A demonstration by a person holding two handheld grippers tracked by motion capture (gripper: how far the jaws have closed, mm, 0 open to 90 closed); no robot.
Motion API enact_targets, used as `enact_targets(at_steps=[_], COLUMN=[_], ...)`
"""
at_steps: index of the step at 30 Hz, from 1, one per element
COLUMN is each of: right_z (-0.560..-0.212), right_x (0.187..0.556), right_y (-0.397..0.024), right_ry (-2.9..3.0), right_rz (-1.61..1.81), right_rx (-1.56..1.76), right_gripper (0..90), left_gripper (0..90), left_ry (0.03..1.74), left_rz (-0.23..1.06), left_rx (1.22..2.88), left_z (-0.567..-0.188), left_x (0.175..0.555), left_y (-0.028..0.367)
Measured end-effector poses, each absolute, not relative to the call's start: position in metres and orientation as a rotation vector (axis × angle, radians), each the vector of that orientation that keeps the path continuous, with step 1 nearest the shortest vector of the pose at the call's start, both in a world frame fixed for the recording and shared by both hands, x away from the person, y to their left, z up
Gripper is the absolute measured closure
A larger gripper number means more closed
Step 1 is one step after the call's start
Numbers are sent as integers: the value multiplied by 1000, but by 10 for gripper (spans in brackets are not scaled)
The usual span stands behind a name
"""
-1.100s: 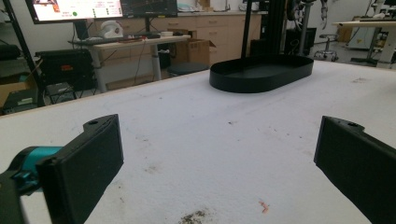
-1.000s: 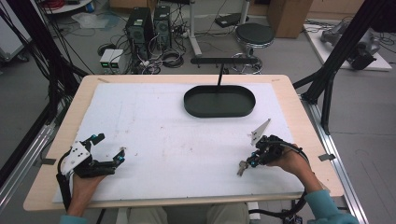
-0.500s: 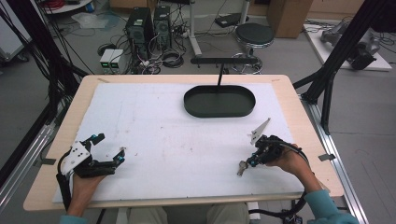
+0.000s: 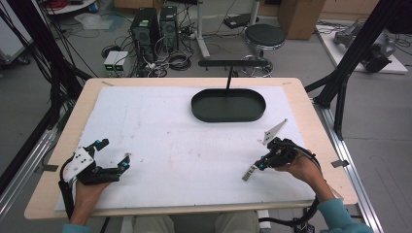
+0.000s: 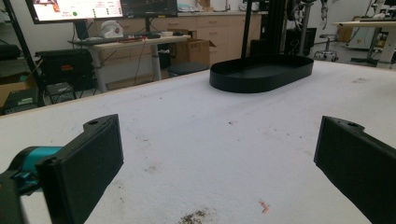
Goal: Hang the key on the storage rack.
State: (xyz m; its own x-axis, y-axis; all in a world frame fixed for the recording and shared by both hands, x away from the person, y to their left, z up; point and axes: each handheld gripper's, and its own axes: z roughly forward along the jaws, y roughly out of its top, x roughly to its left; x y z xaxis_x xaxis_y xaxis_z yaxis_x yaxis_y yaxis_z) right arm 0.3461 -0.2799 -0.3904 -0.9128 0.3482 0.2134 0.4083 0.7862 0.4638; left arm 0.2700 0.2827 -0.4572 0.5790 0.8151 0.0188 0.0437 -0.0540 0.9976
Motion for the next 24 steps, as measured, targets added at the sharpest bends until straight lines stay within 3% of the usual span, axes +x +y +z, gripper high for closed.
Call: enact_targets(at_steps=[10, 24], right_z=[-362, -285], right_x=[352, 381], right_y=[-283, -276], right_ry=[-2794, -2781], right_rz=[-989, -1303], right_rx=[-685, -780], right_gripper=[892, 891], left_gripper=[17, 17], left_ry=[765, 766], left_rz=[732, 723], left_rx=[1501, 1486], left_z=[-457, -458], left_x=[270, 270], left_y=[284, 286])
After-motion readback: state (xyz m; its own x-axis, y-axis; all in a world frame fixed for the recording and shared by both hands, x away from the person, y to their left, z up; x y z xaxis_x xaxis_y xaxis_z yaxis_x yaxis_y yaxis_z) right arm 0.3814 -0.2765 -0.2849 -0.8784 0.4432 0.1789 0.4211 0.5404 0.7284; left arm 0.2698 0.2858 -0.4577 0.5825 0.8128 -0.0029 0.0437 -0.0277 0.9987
